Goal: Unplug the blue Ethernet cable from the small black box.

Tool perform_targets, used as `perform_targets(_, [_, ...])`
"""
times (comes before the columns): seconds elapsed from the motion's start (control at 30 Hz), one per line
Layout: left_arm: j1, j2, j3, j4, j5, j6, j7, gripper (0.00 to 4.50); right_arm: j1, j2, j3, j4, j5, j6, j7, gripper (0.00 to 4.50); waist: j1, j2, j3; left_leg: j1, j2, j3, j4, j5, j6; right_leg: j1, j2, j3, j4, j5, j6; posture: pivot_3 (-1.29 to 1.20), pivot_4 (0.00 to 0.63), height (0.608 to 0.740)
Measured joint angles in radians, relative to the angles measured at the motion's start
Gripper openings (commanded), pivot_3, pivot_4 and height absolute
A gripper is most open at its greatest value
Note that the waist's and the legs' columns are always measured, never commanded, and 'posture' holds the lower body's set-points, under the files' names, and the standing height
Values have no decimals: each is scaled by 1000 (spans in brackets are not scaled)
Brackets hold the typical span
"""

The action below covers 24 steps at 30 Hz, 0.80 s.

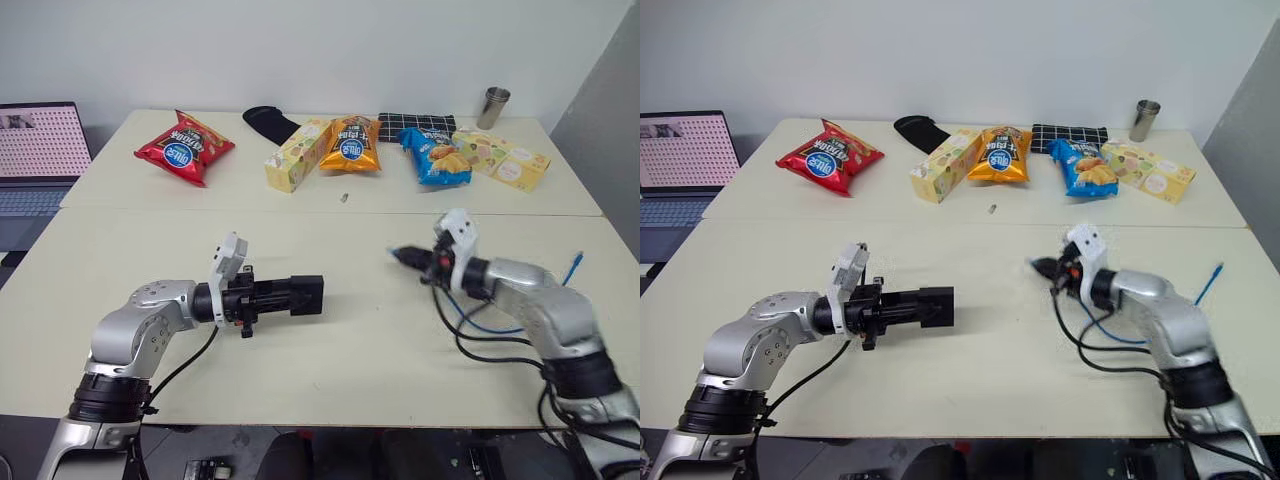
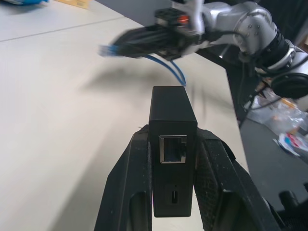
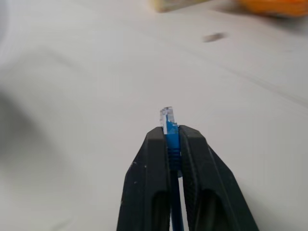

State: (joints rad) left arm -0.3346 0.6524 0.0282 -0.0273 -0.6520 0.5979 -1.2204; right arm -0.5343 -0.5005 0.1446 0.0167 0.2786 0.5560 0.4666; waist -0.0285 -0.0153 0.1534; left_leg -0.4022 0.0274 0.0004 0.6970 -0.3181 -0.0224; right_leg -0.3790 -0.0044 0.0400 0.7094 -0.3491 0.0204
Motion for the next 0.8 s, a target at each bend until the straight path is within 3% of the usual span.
perform_targets(0.03, [-8, -13, 6, 16, 17, -10, 32, 784, -29, 36, -1, 73, -61, -44, -69, 771, -1, 0, 0, 0, 0, 0, 0, 0, 0, 0, 0, 0, 1, 0, 0, 0, 150, 740])
perform_targets(0.2, [-64, -96, 13, 89, 88, -88, 171, 784, -95, 92, -7, 266, -176, -164, -191, 1771, -2, 0, 0, -1, 0, 2, 0, 0, 0, -2, 0, 0, 2, 0, 0, 0, 150, 740])
perform_targets(0.37, [-84, -148, 37, 127, 143, -138, 297, 784, -103, 84, -35, 279, -188, -199, -171, 2954, -6, 0, 0, -1, 1, 2, 0, 0, 0, -3, 0, 0, 4, 0, 0, 0, 150, 740])
perform_targets(0.5, [-123, -200, 69, 200, 200, -229, 425, 784, -56, 36, -44, 114, -117, -144, -14, 3861, -3, 0, 0, -1, 1, 2, 0, 0, 0, -3, 0, 0, 4, 0, 0, 0, 150, 740])
perform_targets(0.6, [-175, -237, 110, 332, 271, -353, 558, 784, 17, -19, -24, -123, 8, -36, 163, 3861, 0, -1, 0, -1, 1, 2, 0, 0, 0, -3, 0, 0, 3, 0, 0, 0, 150, 740])
perform_targets(0.8, [-205, -242, 132, 541, 388, -586, 649, 784, 42, -41, -3, -312, 92, 103, 231, 3861, -1, -1, 0, -1, 1, 1, 0, 0, 0, -3, 0, -1, 3, 0, 0, 0, 150, 740])
